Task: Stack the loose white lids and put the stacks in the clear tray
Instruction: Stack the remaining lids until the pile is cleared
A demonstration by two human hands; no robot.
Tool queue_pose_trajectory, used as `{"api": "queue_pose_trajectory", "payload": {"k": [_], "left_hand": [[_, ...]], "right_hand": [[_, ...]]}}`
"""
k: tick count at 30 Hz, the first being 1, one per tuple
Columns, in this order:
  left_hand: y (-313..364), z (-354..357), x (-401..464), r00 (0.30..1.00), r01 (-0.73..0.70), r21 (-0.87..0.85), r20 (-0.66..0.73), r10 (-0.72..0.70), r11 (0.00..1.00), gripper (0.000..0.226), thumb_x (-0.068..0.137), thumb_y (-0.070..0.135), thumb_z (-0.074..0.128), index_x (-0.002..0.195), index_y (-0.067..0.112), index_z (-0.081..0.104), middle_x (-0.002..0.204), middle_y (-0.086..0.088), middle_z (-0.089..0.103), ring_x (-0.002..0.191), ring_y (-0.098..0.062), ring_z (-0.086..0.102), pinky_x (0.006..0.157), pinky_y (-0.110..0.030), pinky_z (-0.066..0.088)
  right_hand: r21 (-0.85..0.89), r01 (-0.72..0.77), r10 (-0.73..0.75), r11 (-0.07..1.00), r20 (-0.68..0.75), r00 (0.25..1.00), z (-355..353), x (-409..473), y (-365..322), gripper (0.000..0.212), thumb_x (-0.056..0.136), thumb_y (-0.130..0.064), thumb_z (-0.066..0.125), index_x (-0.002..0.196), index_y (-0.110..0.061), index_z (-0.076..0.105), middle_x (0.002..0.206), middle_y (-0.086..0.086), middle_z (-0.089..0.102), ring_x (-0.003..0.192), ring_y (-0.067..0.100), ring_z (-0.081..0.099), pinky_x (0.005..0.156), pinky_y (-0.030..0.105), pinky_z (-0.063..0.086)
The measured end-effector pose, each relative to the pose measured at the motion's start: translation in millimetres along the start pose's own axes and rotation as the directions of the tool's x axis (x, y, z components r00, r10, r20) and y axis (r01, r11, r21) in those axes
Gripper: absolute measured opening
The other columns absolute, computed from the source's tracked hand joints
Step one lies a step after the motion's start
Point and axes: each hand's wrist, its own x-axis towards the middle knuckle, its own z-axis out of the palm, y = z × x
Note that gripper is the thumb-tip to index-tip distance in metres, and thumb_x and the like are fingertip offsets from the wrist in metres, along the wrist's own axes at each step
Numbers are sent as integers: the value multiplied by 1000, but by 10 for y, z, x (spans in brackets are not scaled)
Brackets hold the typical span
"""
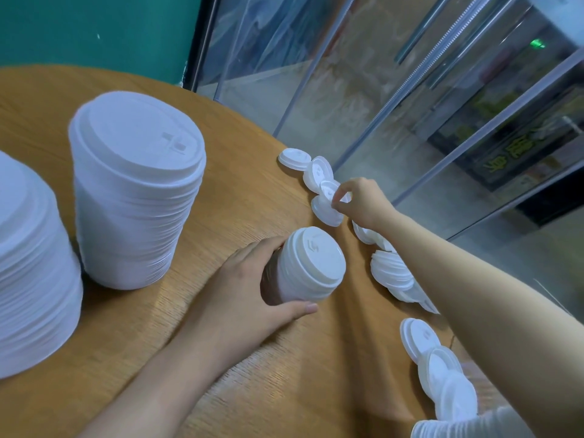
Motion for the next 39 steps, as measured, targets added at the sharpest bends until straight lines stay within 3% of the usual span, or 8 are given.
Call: {"api": "queue_pose_trajectory", "payload": {"k": [4, 8, 14, 19, 24, 27, 31, 39], "left_hand": [[-4, 1, 4, 1000, -3, 0, -4, 3, 1000, 82, 60, 59, 89, 133, 49, 54, 124, 33, 59, 118, 4, 56, 102, -28, 47], [-13, -2, -5, 1000, -4, -12, -3, 4, 1000, 83, 58, 63, 87, 132, 48, 54, 123, 33, 59, 117, 4, 56, 102, -29, 48], [-6, -12, 3, 1000, -2, -9, 6, 2, 1000, 83, 57, 68, 83, 133, 50, 53, 123, 34, 59, 115, 6, 57, 100, -29, 49], [25, -14, -7, 1000, 7, 1, 0, -7, 1000, 78, 60, 57, 90, 130, 49, 56, 120, 35, 59, 113, 8, 57, 95, -21, 46], [31, -7, -11, 1000, 7, 9, -8, -7, 1000, 79, 60, 55, 91, 131, 46, 57, 119, 34, 60, 111, 9, 57, 92, -17, 44], [25, -6, -11, 1000, 2, 15, -7, -2, 1000, 79, 60, 55, 90, 131, 47, 57, 119, 36, 60, 111, 11, 56, 90, -11, 41], [14, -14, -14, 1000, -1, 18, -7, 1, 1000, 79, 60, 57, 90, 131, 48, 56, 118, 39, 59, 111, 15, 53, 87, -5, 37], [-13, 8, 0, 1000, -14, 25, -5, 14, 1000, 83, 58, 60, 88, 133, 44, 57, 122, 30, 62, 113, 9, 56, 90, -7, 38]], "right_hand": [[14, 38, -39, 999, 14, 999, -55, -120, -43, 10, 98, -18, 67, 99, -21, 77, 111, -3, 69, 102, 17, 63, 89, 31, 53], [109, 86, -82, 990, -33, 996, -204, -329, -81, 10, 97, -13, 66, 96, -14, 76, 96, -4, 72, 90, 13, 65, 86, 30, 55], [324, 47, -57, 945, 23, 998, -684, -793, -52, 10, 95, -11, 72, 87, -18, 73, 85, -8, 75, 79, 4, 69, 75, 16, 53], [473, -70, -48, 878, 234, 971, -840, -1203, 18, 11, 98, -16, 71, 90, -9, 73, 80, 0, 71, 75, 11, 63, 78, 25, 53], [645, -246, -63, 724, 417, 907, -738, -1453, 48, 12, 102, -8, 63, 91, -7, 66, 76, -1, 67, 75, 9, 65, 80, 19, 54], [694, -359, -69, 624, 506, 860, -618, -1456, 129, 17, 102, -2, 59, 88, -10, 65, 79, 0, 66, 77, 12, 64, 86, 23, 56], [726, -452, -6, 519, 532, 847, -481, -1361, 304, 19, 101, 0, 59, 88, -11, 69, 84, 5, 64, 82, 15, 63, 91, 27, 56], [704, -453, 100, 547, 482, 871, -414, -1237, 414, 8, 102, -4, 61, 98, -7, 68, 79, 1, 65, 71, 10, 63, 77, 21, 58]]}}
